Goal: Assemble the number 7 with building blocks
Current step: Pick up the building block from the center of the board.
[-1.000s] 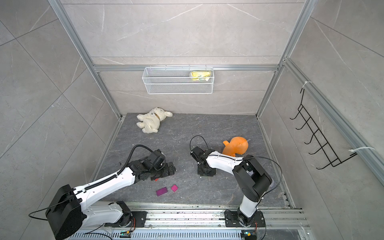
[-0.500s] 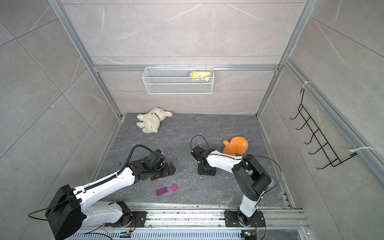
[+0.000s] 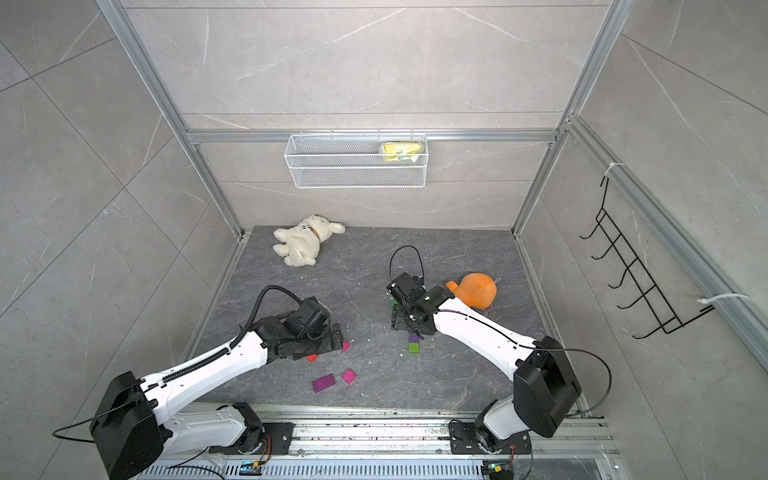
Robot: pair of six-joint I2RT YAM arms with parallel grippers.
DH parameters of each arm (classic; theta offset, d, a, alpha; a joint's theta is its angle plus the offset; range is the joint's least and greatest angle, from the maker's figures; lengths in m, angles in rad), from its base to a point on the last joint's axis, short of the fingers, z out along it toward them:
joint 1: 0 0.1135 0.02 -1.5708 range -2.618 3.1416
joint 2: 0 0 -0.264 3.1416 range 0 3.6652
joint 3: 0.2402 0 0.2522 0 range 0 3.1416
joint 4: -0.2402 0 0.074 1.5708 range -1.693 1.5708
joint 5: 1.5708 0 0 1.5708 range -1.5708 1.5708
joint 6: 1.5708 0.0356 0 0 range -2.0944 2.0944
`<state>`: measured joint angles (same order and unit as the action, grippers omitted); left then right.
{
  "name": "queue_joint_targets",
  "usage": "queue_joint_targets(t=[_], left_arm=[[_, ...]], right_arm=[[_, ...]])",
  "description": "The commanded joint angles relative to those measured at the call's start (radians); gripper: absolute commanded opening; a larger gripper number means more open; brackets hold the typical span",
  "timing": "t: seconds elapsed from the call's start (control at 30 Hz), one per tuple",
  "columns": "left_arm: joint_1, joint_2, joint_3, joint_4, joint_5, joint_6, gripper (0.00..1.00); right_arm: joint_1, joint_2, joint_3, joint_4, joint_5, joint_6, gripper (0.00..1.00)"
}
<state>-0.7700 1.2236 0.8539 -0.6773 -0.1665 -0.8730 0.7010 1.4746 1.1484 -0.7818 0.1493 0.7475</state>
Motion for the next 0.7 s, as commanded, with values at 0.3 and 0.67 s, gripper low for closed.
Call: queue_joint_targets(t=[0.3,0.67], left_arm=[[0.180,-0.008,0.096,-0.264,-0.040,0.064,1.00],[0.337,0.067,0.084,-0.260,0.130,0.117,0.97]], right_arm=[[0.045,-0.038,-0.061,0.078,-0.046,-0.087,0.71],[0.186,0.107,-0.006,0.174,-0.077,-0.078,0.69]])
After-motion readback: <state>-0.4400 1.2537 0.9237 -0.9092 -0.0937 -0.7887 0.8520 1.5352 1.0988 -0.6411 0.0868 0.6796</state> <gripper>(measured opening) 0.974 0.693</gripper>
